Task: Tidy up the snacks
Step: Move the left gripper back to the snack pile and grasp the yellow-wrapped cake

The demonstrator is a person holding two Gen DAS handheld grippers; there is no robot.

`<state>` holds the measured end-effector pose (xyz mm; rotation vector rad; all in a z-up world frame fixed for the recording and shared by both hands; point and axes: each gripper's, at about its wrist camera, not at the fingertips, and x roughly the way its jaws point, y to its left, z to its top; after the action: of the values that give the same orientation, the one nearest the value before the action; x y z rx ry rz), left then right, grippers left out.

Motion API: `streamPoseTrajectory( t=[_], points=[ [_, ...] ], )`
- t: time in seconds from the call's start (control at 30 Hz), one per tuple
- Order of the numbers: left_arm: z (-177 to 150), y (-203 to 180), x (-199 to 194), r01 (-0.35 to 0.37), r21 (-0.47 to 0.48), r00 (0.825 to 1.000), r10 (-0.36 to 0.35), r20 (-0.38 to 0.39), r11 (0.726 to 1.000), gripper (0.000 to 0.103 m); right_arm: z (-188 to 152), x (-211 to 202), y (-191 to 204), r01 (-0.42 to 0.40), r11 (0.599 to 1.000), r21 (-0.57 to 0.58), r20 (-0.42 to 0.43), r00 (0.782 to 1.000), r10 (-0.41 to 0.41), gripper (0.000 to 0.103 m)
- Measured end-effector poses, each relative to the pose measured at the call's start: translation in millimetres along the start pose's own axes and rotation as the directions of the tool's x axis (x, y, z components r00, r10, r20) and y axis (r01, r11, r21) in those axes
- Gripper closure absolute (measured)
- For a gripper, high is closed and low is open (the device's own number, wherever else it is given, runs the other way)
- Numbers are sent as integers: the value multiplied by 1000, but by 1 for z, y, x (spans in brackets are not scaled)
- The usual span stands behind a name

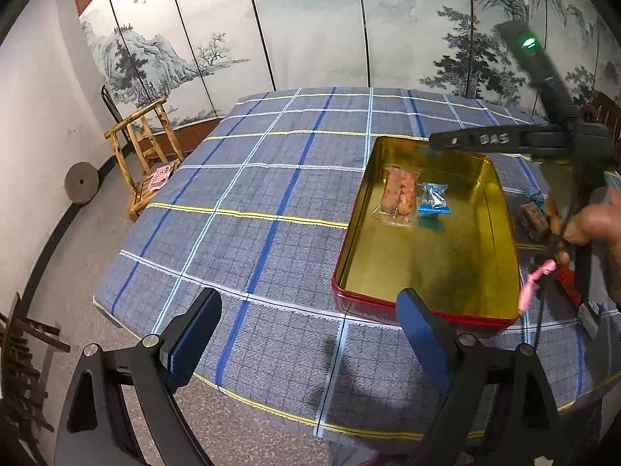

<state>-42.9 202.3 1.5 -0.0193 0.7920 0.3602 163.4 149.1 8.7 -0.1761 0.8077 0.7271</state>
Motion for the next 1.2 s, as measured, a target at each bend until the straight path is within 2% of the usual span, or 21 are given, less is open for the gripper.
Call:
streamPoseTrajectory(
  t=[0.2, 0.3, 0.4, 0.47, 0.53, 0.57, 0.67, 0.77, 0.83, 0.9, 1.07, 1.17, 1.2],
  points=[
    [1, -10, -13, -6, 27, 1000, 6, 18, 1000, 14, -19, -59, 9, -76, 997, 18, 116, 991, 74, 42],
    [2, -19, -22, -3, 49, 999, 2, 37, 999, 14, -41, -98, 7, -67, 998, 7, 180, 982, 65, 40],
    [2, -29, -33, 26, 78, 998, -31, 56, 997, 14, -74, -146, -7, 35, 999, 9, 269, 962, -36, 38],
    [3, -39, -39, 77, 104, 995, -84, 62, 992, 14, -101, -178, -26, 155, 987, 46, 321, 933, -161, 34],
    [4, -53, -45, 141, 140, 987, -150, 54, 980, 14, -130, -202, -51, 276, 956, 102, 330, 897, -294, 33],
    [4, -60, -47, 167, 155, 983, -176, 50, 974, 14, -148, -214, -67, 348, 928, 130, 315, 873, -371, 33],
    [5, -85, -54, 259, 218, 962, -272, 34, 941, 14, -193, -233, -114, 460, 861, 216, 217, 837, -502, 33],
    [10, -114, -56, 341, 276, 936, -353, -5, 899, 14, -232, -247, -149, 502, 815, 288, 153, 816, -557, 33],
    [14, -132, -56, 379, 303, 921, -389, -26, 874, 14, -252, -253, -167, 512, 796, 323, 125, 811, -572, 33],
    [21, -153, -51, 435, 331, 897, -437, -71, 837, 14, -267, -257, -183, 503, 784, 363, 108, 814, -571, 33],
    [39, -197, -37, 486, 404, 868, -483, -117, 775, 15, -278, -257, -207, 465, 790, 400, 115, 829, -547, 33],
    [47, -219, -28, 486, 447, 866, -480, -136, 751, 16, -280, -253, -217, 438, 802, 407, 132, 841, -525, 33],
    [50, -228, -22, 488, 445, 868, -470, -159, 751, 21, -280, -251, -220, 425, 806, 412, 136, 846, -516, 33]
  ],
)
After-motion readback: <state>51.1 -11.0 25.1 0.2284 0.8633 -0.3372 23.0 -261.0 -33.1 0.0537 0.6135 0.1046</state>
